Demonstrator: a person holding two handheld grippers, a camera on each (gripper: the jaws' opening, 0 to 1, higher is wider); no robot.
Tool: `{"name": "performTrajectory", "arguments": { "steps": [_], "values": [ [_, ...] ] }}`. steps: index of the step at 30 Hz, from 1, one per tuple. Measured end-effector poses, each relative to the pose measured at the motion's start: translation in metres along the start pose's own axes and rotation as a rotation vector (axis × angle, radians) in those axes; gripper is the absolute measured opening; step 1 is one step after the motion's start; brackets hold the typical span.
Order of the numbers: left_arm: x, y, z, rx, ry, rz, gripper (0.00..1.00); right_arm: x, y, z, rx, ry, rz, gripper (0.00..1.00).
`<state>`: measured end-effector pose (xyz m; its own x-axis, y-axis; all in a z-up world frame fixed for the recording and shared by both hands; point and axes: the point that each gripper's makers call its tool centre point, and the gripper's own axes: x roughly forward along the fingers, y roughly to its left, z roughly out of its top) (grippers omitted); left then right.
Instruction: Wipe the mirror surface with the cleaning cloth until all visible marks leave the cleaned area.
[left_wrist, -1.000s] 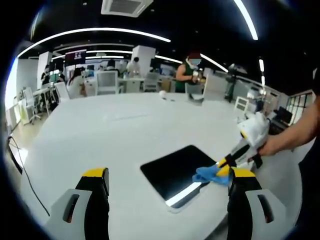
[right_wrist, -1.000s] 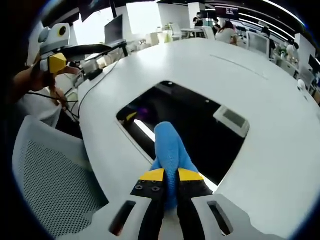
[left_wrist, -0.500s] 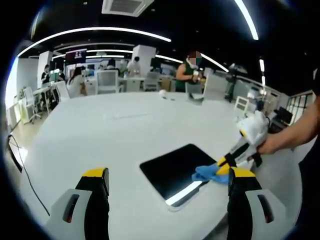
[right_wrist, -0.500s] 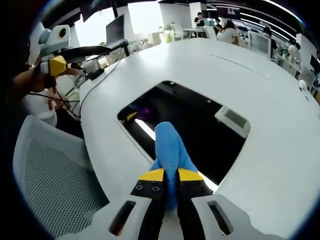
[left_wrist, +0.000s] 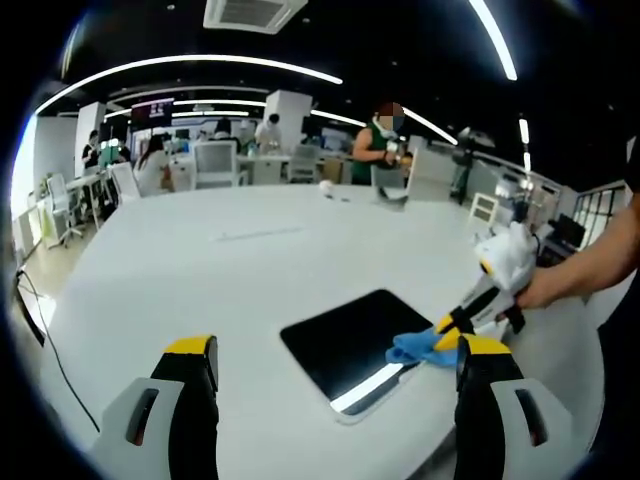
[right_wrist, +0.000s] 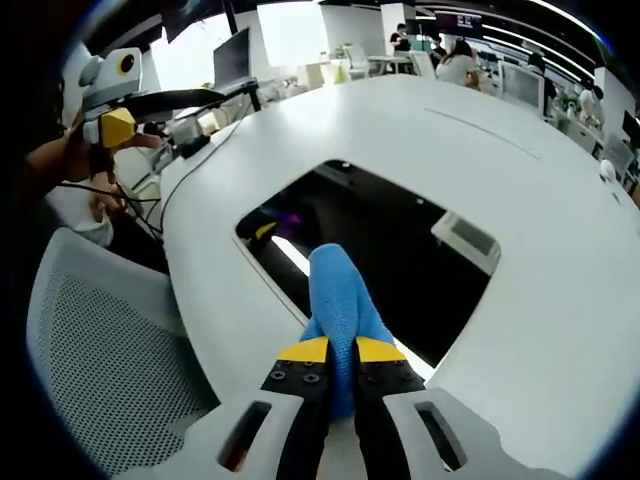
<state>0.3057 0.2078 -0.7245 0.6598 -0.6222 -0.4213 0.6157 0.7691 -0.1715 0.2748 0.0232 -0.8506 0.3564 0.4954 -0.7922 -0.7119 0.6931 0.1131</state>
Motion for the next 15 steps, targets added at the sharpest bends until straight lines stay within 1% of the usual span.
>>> {"name": "performTrajectory", "arguments": {
  "steps": [6,15],
  "values": [
    [0.003,-0.003,-0.003,0.000,0.007,-0.006,1.00,-0.003,-0.005,-0.005,-0.008,0.006,0.007,0.03],
    [0.004,-0.002,-0.002,-0.001,0.008,-0.005,1.00,-0.008,-0.012,-0.010,-0.011,0.014,0.013,0.03]
  ]
}}
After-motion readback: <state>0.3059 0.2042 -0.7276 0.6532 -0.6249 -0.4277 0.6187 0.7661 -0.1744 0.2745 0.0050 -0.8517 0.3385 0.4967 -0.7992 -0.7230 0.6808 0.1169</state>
